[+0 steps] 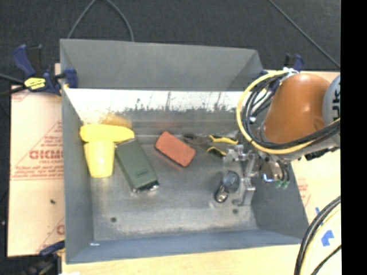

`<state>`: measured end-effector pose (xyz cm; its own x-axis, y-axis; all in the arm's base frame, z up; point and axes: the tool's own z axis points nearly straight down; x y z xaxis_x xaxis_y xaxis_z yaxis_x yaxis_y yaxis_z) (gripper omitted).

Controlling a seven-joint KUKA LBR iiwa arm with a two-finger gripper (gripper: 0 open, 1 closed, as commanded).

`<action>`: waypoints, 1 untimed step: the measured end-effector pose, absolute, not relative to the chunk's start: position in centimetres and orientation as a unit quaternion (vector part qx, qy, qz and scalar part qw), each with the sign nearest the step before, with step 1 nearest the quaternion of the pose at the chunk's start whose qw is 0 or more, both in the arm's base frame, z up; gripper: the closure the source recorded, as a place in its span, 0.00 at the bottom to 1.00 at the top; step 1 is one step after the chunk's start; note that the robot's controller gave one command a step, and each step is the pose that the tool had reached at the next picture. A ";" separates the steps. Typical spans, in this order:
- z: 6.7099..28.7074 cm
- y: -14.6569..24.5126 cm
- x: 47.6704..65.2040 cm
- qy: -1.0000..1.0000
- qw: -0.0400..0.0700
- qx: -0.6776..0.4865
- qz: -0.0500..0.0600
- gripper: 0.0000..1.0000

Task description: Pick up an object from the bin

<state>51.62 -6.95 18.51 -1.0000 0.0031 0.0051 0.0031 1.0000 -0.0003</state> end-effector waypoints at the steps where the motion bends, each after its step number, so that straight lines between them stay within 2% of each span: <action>1: 19.0 -6.9 51.8 -1.000 -0.002 0.001 0.001 0.00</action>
Offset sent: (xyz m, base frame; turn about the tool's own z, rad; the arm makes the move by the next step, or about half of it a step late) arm 0.0420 -0.0480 -0.1151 -0.5633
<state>51.80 -6.93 18.96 -1.0000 -0.0016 -0.0034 -0.0016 1.0000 -0.0013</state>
